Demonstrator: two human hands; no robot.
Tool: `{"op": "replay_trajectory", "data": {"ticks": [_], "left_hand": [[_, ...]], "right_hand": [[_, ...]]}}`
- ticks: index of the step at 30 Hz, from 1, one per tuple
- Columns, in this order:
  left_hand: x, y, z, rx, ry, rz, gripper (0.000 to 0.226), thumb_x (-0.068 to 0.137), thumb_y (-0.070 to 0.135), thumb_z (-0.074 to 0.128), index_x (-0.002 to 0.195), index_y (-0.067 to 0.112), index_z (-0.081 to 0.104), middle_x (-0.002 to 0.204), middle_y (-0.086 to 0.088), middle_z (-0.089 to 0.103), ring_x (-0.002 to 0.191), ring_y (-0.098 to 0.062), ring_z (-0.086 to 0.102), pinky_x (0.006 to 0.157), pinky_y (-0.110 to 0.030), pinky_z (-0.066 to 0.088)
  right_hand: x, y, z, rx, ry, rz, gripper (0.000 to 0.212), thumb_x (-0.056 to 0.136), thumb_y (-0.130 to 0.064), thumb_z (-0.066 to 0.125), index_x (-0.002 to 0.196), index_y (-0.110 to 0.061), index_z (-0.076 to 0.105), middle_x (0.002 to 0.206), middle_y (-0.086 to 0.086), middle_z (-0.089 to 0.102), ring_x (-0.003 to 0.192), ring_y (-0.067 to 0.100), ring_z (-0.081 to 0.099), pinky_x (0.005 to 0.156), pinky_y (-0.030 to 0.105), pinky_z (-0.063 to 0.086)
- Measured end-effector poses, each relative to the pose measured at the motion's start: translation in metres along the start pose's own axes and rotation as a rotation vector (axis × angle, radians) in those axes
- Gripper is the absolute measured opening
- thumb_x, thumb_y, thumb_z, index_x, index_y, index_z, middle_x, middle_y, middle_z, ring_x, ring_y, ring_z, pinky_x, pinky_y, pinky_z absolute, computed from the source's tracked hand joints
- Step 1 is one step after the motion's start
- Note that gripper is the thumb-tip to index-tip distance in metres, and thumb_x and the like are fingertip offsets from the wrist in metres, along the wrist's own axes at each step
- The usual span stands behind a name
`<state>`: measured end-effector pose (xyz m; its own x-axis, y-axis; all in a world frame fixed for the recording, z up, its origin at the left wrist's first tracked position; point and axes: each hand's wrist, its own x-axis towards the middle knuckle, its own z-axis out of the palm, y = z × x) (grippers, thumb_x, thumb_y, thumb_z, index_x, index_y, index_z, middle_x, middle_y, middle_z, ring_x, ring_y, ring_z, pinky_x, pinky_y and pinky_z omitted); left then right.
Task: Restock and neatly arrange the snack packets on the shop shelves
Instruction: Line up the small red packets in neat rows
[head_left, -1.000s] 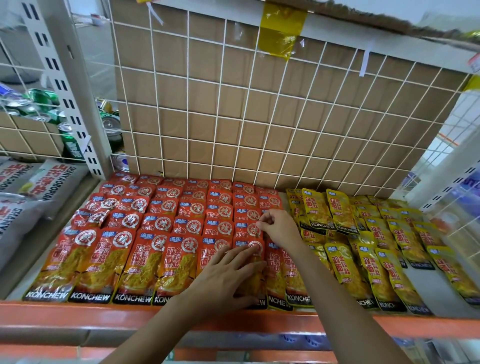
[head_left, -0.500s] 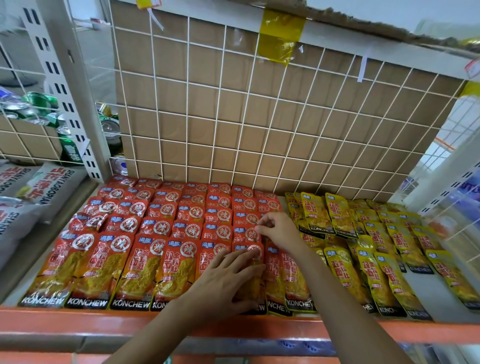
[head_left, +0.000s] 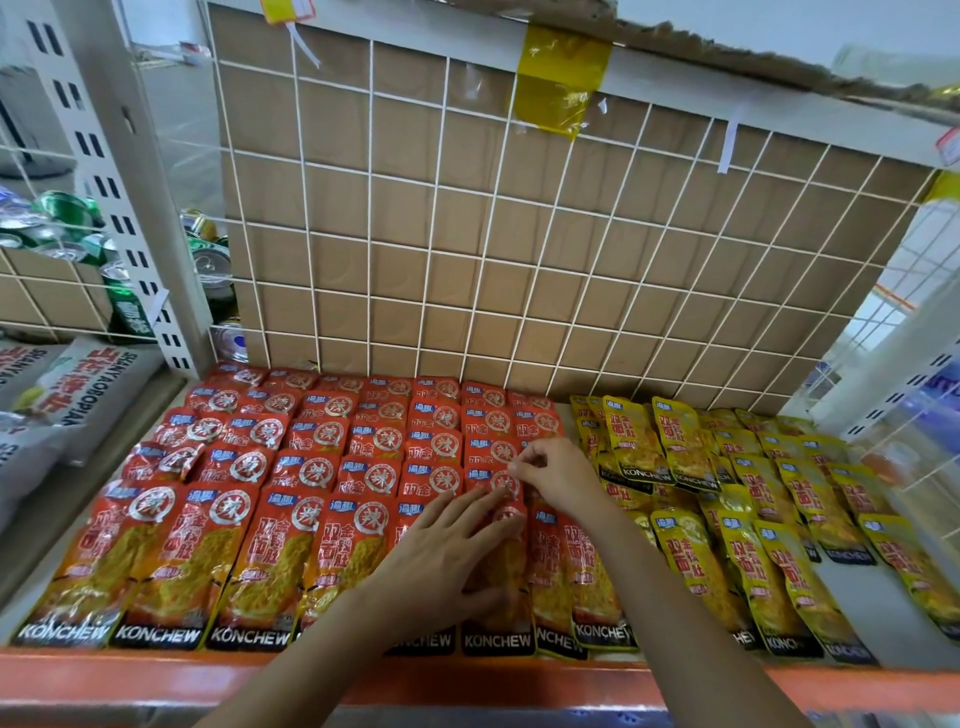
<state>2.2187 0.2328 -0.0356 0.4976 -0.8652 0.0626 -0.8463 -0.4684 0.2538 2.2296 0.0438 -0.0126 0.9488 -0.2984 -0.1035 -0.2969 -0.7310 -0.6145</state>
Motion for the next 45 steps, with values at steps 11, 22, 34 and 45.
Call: {"op": "replay_trajectory", "data": {"ticks": [11, 22, 34, 45], "left_hand": [[0.012, 0.007, -0.01, -0.008, -0.035, -0.093, 0.086, 0.07, 0.076, 0.003, 0.146, 0.037, -0.008, 0.154, 0.006, -0.017, 0.136, -0.01, -0.024, 0.107, -0.029, -0.022], [0.017, 0.006, -0.002, 0.091, -0.076, -0.053, 0.081, 0.068, 0.079, -0.003, 0.137, 0.039, -0.023, 0.154, -0.001, -0.02, 0.14, -0.018, -0.024, 0.11, -0.037, -0.021], [0.017, 0.007, -0.003, 0.067, -0.064, -0.063, 0.08, 0.071, 0.078, 0.002, 0.137, 0.04, -0.022, 0.153, 0.0, -0.02, 0.14, -0.018, -0.024, 0.109, -0.037, -0.023], [0.023, 0.009, -0.01, 0.064, 0.0, -0.074, 0.086, 0.078, 0.079, 0.003, 0.149, 0.029, 0.003, 0.156, 0.003, 0.002, 0.144, -0.018, -0.001, 0.113, -0.037, -0.009]], "right_hand": [[0.017, -0.01, -0.005, -0.13, 0.099, -0.043, 0.028, 0.09, -0.031, 0.057, 0.114, -0.017, 0.06, 0.112, -0.001, 0.061, 0.101, 0.013, 0.056, 0.08, 0.022, 0.041], [0.042, -0.018, -0.007, -0.205, -0.05, 0.065, 0.021, 0.089, -0.031, 0.059, 0.099, -0.014, 0.066, 0.109, 0.003, 0.065, 0.1, 0.018, 0.059, 0.087, 0.035, 0.049], [0.042, -0.018, -0.005, -0.195, -0.024, 0.083, 0.018, 0.089, -0.032, 0.058, 0.087, -0.015, 0.066, 0.1, 0.002, 0.067, 0.093, 0.017, 0.061, 0.085, 0.036, 0.05], [0.024, 0.001, -0.018, 0.033, 0.234, 0.028, 0.016, 0.09, -0.028, 0.057, 0.099, -0.017, 0.064, 0.099, -0.005, 0.062, 0.09, 0.008, 0.054, 0.075, 0.023, 0.041]]}}
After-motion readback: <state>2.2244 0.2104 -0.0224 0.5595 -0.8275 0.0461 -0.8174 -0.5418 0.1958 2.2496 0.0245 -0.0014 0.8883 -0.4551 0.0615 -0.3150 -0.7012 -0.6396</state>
